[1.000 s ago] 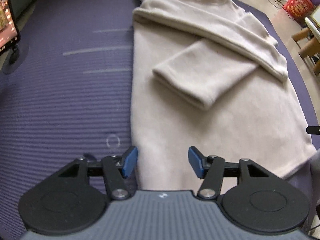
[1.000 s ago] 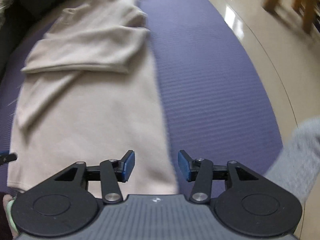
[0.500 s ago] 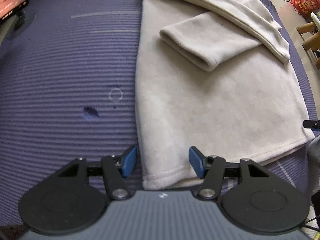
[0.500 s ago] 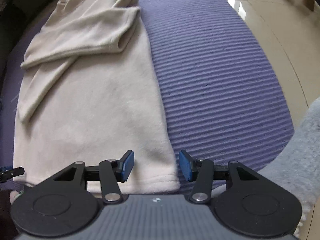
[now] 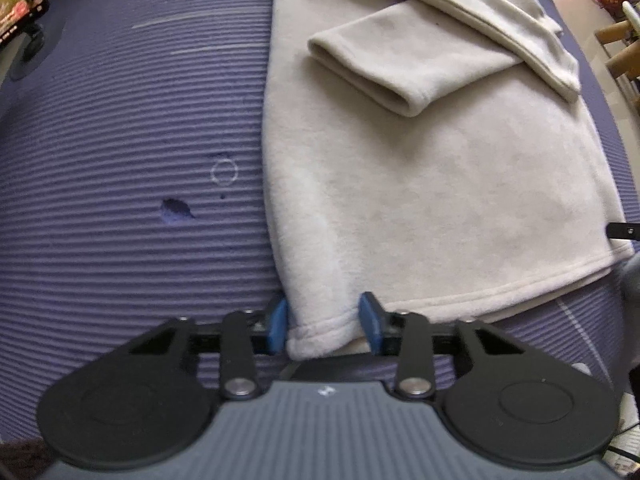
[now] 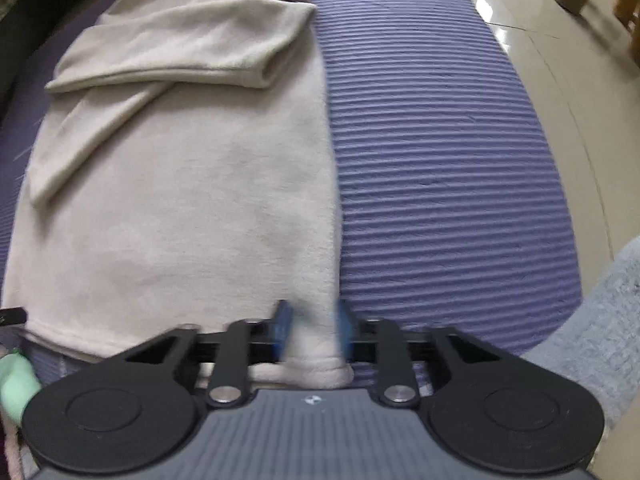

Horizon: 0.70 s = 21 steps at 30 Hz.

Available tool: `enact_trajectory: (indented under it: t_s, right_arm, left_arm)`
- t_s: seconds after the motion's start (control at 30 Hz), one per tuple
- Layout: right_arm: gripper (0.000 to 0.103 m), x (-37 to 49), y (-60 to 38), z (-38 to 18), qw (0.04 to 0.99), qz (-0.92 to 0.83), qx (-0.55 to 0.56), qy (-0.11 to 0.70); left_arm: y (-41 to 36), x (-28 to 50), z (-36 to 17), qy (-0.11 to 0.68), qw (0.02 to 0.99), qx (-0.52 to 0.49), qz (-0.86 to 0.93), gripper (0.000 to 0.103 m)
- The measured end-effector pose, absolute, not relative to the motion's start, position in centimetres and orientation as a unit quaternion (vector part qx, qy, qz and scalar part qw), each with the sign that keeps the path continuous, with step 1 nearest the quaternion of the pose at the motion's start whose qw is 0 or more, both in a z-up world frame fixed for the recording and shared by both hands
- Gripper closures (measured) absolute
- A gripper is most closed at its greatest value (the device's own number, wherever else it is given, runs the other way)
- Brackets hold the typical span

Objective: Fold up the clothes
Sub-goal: 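Close both grippers on the shirt hem, then lift the hem with both grippers and fold it over toward the collar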

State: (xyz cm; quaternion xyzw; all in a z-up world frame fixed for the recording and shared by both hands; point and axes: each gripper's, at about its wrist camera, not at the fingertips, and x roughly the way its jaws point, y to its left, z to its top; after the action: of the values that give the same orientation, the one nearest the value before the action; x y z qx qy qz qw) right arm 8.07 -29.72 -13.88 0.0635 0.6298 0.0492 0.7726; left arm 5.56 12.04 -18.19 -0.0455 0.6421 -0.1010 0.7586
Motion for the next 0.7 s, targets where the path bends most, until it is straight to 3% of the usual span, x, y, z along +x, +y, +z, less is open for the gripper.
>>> enact_trajectory:
  t_s: [0.1,0.17,0.23,0.3,0.33,0.43,0.5,0.7]
  right_arm:
    - [0.088,8.0,-29.8,-13.8,0.772,0.058,0.068,0.630]
    - [0.082,8.0,-30.2,-13.9,0.767,0.054,0.080,0.635]
    - [0.073,8.0,-30.4,-14.1,0.762,0.053,0.090,0.639]
    - [0.071,8.1,-30.1,-14.0,0.759,0.059,0.082,0.643]
    - [0.071,8.1,-29.8,-14.0,0.759,0.064,0.072,0.644]
    - [0.079,8.0,-29.4,-13.7,0.757,0.069,0.048,0.648]
    - [0.093,8.0,-29.7,-13.6,0.752,0.077,0.066,0.652]
    - [0.096,8.5,-32.8,-11.3,0.757,0.109,0.184,0.618]
  left_arm:
    - [12.3,5.5,-18.2,0.638,0.761,-0.049,-0.104,0.087]
    - [12.6,5.7,-18.3,0.640,0.759,-0.055,-0.105,0.087]
    - [12.7,5.8,-18.3,0.643,0.756,-0.058,-0.108,0.081]
    - [12.7,5.9,-18.4,0.648,0.750,-0.064,-0.117,0.051]
    - [12.6,5.8,-18.4,0.649,0.748,-0.066,-0.124,0.048]
    - [12.7,5.5,-18.0,0.650,0.748,-0.051,-0.123,0.069]
    - [13.6,5.5,-18.0,0.652,0.747,-0.062,-0.117,0.089]
    - [16.1,5.9,-17.6,0.642,0.748,-0.134,-0.104,0.095]
